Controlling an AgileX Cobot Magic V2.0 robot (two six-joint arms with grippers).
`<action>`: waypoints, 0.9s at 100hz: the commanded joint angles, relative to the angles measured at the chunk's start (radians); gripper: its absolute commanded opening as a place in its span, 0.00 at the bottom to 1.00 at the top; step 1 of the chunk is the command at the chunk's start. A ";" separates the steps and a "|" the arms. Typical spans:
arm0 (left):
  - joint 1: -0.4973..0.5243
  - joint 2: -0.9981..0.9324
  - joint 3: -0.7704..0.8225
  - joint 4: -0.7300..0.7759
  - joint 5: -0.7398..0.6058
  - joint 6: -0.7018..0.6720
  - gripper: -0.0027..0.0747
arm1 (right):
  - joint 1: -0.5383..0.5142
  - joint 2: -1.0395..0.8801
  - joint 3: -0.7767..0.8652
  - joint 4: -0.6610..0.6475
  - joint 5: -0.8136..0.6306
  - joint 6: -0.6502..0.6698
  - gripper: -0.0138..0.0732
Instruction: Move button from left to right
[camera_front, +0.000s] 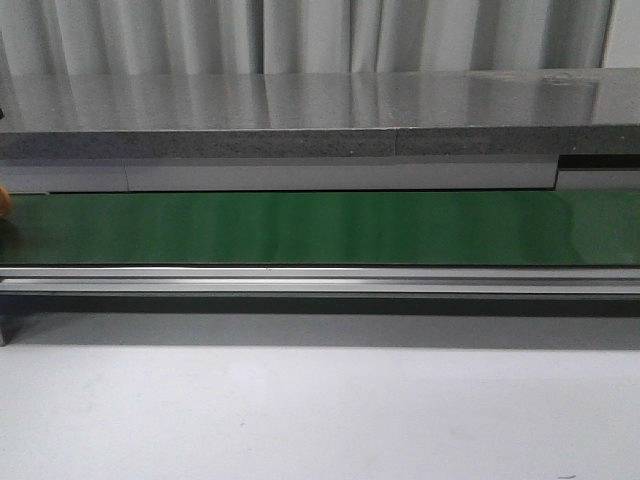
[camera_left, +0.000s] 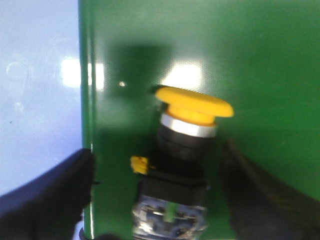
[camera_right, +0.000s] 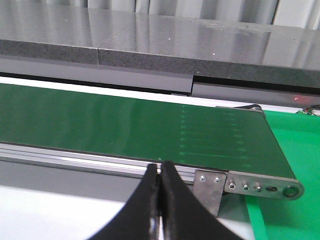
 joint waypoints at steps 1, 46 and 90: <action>-0.005 -0.049 -0.027 -0.008 -0.016 0.005 0.86 | 0.002 -0.015 0.000 -0.010 -0.080 -0.004 0.02; -0.005 -0.316 0.016 -0.026 -0.128 0.016 0.87 | 0.002 -0.015 0.000 -0.010 -0.080 -0.004 0.02; -0.048 -1.005 0.567 -0.060 -0.646 0.061 0.87 | 0.002 -0.015 0.000 -0.010 -0.080 -0.004 0.02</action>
